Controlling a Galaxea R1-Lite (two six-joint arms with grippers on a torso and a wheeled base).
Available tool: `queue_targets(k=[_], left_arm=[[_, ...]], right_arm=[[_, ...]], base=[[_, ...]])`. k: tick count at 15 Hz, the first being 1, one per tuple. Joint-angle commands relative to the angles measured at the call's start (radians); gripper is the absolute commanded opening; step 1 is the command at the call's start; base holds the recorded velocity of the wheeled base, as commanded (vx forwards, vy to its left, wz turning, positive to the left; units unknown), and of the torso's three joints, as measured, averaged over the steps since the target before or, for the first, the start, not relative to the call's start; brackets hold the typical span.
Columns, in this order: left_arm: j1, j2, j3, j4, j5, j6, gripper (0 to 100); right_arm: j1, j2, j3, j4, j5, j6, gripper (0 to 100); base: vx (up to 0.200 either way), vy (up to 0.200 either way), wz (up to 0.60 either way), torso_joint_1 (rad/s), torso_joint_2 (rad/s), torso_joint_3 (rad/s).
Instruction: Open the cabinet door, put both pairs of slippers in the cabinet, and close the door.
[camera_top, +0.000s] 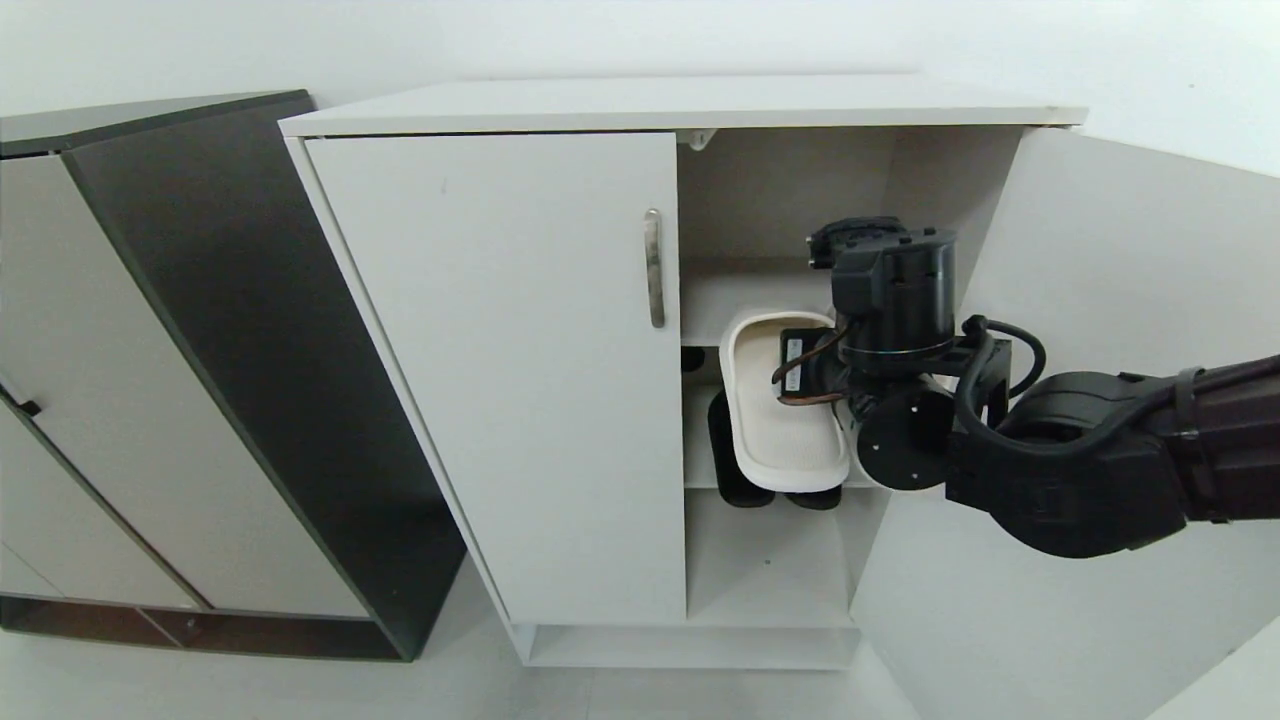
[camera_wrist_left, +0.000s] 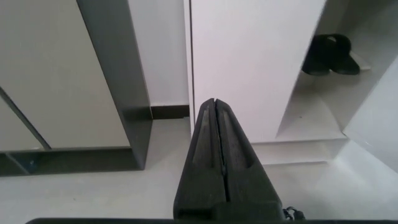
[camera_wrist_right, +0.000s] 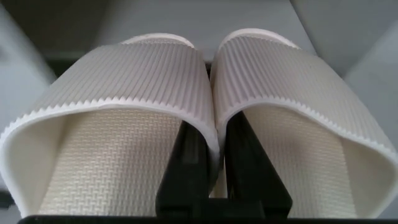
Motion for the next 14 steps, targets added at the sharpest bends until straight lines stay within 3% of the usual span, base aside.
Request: queue_targets(k=[1, 7, 14], left_arm=[[0.0, 0.0, 0.0, 0.0, -0.001, 0.0, 0], [0.0, 0.0, 0.0, 0.0, -0.001, 0.0, 0], [0.0, 0.0, 0.0, 0.0, -0.001, -0.001, 0]], right_arm=[[-0.003, 0.015, -0.002, -0.017, 0.003, -0.014, 0], [-0.003, 0.045, -0.003, -0.056, 0.011, -0.049, 0], [-0.032, 0.108, -0.089, -0.057, 0.045, -0.055, 0]], base=[[0.2, 0.0, 0.0, 0.002, 0.01, 0.002], [0.2, 0.0, 0.0, 0.002, 0.0, 0.002], [0.0, 0.0, 0.0, 0.0, 0.0, 0.0]])
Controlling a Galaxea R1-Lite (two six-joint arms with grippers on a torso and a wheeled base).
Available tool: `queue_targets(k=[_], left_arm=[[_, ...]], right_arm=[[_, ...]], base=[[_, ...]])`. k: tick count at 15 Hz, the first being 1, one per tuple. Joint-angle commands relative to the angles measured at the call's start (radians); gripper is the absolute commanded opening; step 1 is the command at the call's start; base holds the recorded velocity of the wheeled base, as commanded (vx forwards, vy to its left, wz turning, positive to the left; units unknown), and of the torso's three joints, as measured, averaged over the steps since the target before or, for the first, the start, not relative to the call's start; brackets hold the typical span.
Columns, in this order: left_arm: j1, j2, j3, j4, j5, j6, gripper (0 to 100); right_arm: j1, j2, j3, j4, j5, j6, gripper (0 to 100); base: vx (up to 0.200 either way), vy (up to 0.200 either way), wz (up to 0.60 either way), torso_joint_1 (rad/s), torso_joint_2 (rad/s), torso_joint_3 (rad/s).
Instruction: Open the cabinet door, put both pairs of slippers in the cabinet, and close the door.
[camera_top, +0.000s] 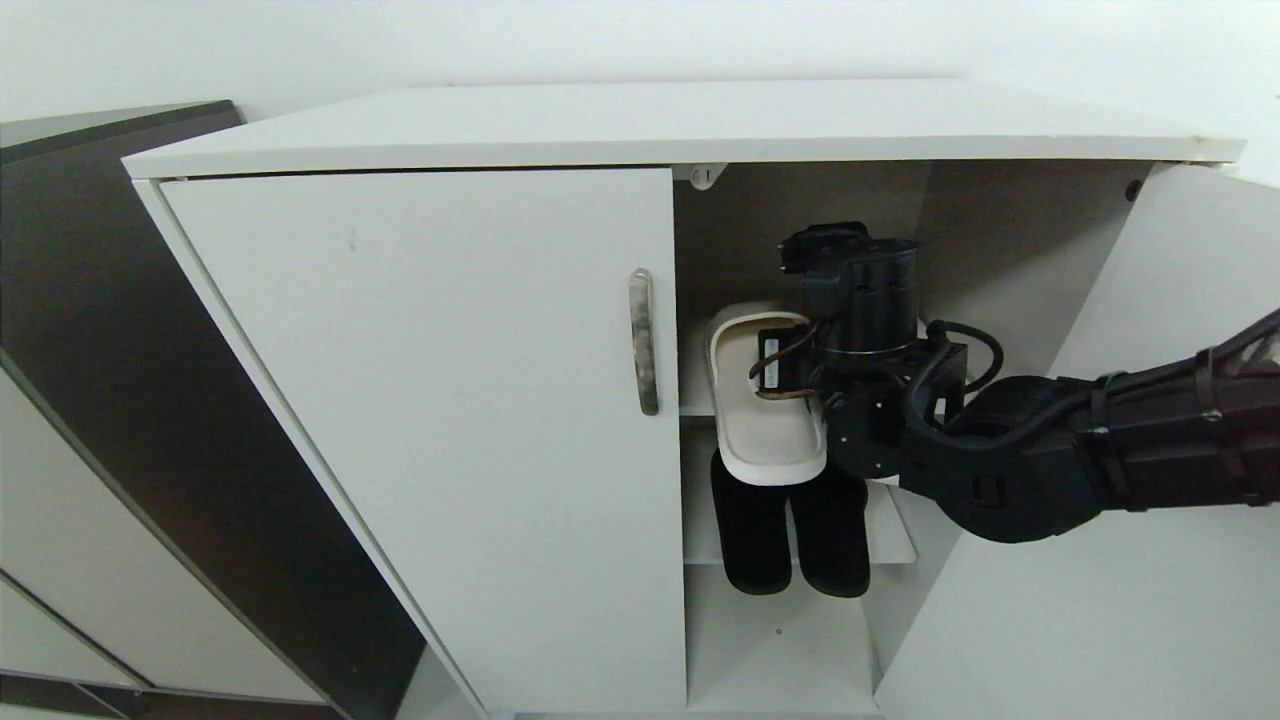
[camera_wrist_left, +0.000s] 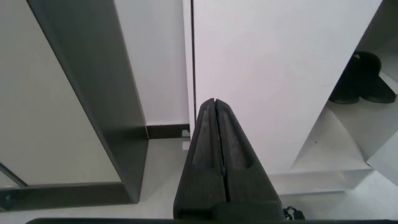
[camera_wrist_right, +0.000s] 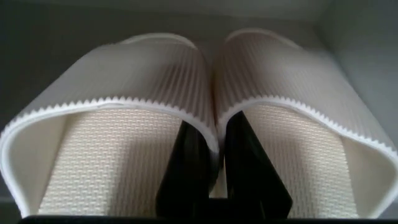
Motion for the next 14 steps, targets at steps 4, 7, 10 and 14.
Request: queue_targets(k=[4, 7, 10, 14], left_arm=[[0.0, 0.0, 0.0, 0.0, 0.0, -0.001, 0], [0.0, 0.0, 0.0, 0.0, 0.0, -0.002, 0], [0.0, 0.0, 0.0, 0.0, 0.002, -0.002, 0], [0.0, 0.0, 0.0, 0.0, 0.0, -0.002, 0]], right_arm=[[-0.034, 0.109, -0.141, 0.003, 0.001, -0.028, 0], [-0.054, 0.152, -0.25, 0.071, 0.003, -0.03, 0], [-0.062, 0.181, -0.301, 0.075, 0.001, -0.03, 0], [-0.067, 0.19, -0.301, 0.075, 0.003, -0.031, 0]], base=[[0.0, 0.0, 0.0, 0.0, 0.0, 0.0], [0.0, 0.0, 0.0, 0.0, 0.0, 0.0], [0.0, 0.0, 0.0, 0.0, 0.0, 0.0], [0.0, 0.0, 0.0, 0.0, 0.0, 0.0]])
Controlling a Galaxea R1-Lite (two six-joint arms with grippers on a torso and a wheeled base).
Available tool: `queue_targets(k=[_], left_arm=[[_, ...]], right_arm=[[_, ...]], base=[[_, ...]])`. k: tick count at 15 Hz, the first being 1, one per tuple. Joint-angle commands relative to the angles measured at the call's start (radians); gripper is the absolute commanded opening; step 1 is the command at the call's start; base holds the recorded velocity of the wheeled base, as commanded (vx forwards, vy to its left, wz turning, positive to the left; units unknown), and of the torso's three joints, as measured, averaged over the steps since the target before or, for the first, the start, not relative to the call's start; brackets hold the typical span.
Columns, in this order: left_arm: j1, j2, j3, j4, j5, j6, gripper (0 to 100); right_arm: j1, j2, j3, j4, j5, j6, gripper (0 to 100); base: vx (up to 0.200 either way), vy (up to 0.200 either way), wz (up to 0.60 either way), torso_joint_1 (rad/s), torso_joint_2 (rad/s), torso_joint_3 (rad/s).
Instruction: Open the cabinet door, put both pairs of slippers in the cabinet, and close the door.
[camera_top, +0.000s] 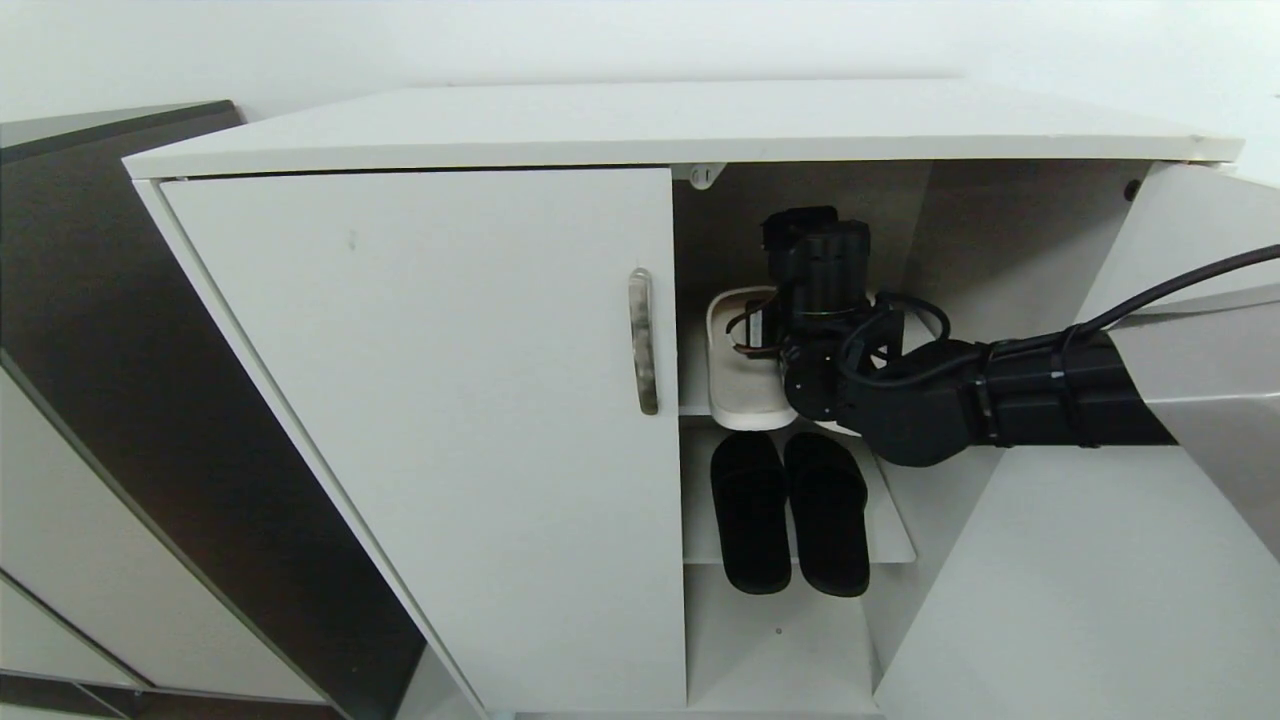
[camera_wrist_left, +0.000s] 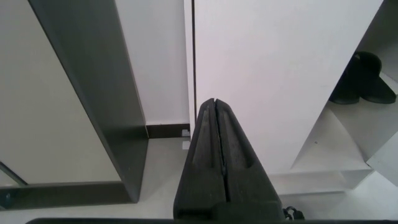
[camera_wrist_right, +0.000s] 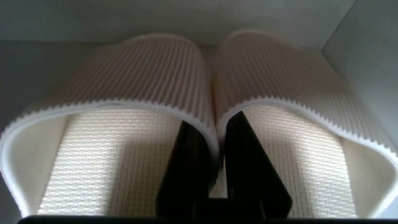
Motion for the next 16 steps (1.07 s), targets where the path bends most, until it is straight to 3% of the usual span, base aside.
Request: queue_targets(k=[1, 3, 4, 8, 16], left_arm=[[0.0, 0.0, 0.0, 0.0, 0.0, 0.0, 0], [0.0, 0.0, 0.0, 0.0, 0.0, 0.0, 0], [0.0, 0.0, 0.0, 0.0, 0.0, 0.0, 0], [0.0, 0.0, 0.0, 0.0, 0.002, 0.0, 0], [0.0, 0.0, 0.0, 0.0, 0.002, 0.0, 0]], right_arm=[[0.001, 0.008, 0.0, -0.001, 0.0, 0.002, 0], [0.001, 0.008, 0.002, -0.001, -0.001, 0.002, 0], [0.001, 0.008, 0.002, -0.001, -0.001, 0.002, 100], [0.01, -0.018, 0.037, -0.004, -0.004, 0.002, 100], [0.145, -0.319, 0.378, -0.059, -0.01, 0.013, 100]], base=[[0.0, 0.0, 0.0, 0.0, 0.0, 0.0], [0.0, 0.0, 0.0, 0.0, 0.0, 0.0], [0.0, 0.0, 0.0, 0.0, 0.0, 0.0], [0.0, 0.0, 0.0, 0.0, 0.0, 0.0], [0.0, 0.0, 0.0, 0.0, 0.0, 0.0]])
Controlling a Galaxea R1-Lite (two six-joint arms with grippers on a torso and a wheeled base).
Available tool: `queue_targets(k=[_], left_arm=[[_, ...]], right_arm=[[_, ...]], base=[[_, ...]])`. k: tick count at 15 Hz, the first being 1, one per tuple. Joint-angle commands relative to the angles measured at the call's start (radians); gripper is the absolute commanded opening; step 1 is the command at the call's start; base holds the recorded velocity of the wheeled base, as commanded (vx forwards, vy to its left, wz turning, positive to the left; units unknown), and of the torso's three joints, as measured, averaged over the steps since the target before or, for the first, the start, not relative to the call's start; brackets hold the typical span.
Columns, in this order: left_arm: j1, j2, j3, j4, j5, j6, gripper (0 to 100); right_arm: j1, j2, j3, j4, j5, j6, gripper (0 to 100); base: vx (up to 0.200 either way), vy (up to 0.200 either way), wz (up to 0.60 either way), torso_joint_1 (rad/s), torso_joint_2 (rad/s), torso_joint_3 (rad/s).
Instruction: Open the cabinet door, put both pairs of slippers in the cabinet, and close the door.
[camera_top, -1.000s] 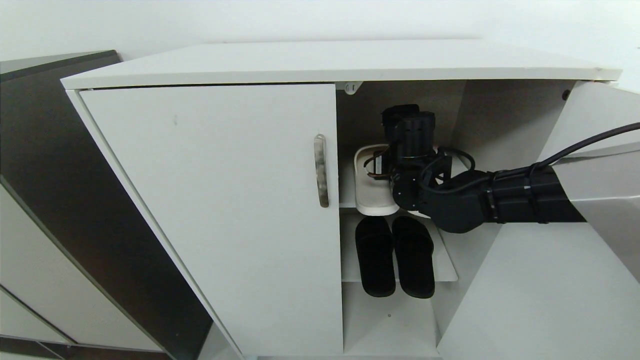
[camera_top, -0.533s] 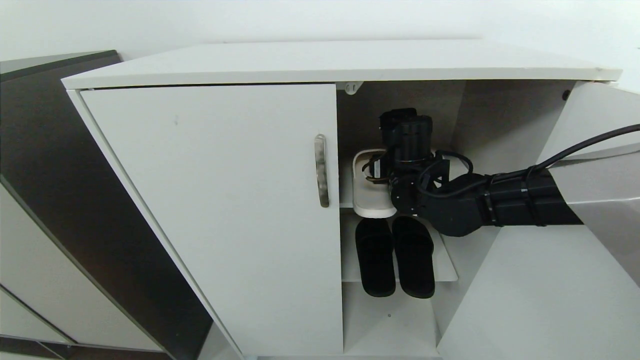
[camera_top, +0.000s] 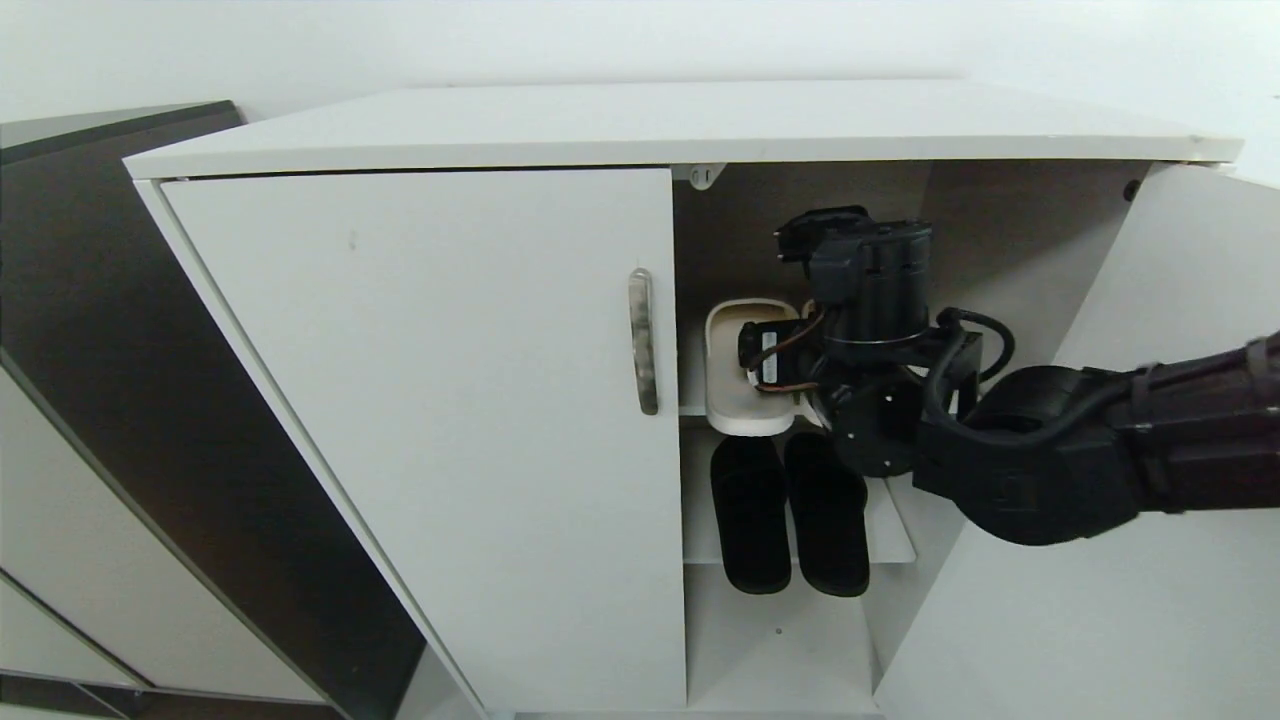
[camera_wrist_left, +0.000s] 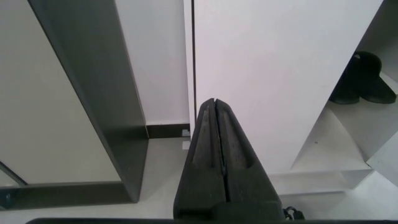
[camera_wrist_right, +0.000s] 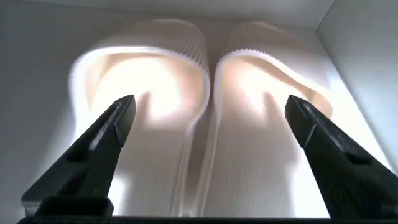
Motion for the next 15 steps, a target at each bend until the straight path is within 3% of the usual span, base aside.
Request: queue_targets(k=[1, 2, 6, 9, 15], left_arm=[[0.0, 0.0, 0.0, 0.0, 0.0, 0.0, 0], [0.0, 0.0, 0.0, 0.0, 0.0, 0.0, 0], [0.0, 0.0, 0.0, 0.0, -0.001, 0.0, 0], [0.0, 0.0, 0.0, 0.0, -0.001, 0.0, 0], [0.0, 0.0, 0.0, 0.0, -0.001, 0.0, 0]], right_arm=[[0.052, -0.121, 0.125, -0.04, 0.001, 0.001, 100], [0.074, -0.144, 0.182, -0.074, 0.003, 0.0, 0], [0.121, -0.233, 0.37, -0.163, 0.012, 0.003, 0], [0.137, -0.298, 0.487, -0.217, 0.121, 0.004, 0], [0.146, -0.298, 0.499, -0.217, 0.13, 0.003, 0]], base=[[0.0, 0.0, 0.0, 0.0, 0.0, 0.0], [0.0, 0.0, 0.0, 0.0, 0.0, 0.0], [0.0, 0.0, 0.0, 0.0, 0.0, 0.0], [0.0, 0.0, 0.0, 0.0, 0.0, 0.0], [0.0, 0.0, 0.0, 0.0, 0.0, 0.0]])
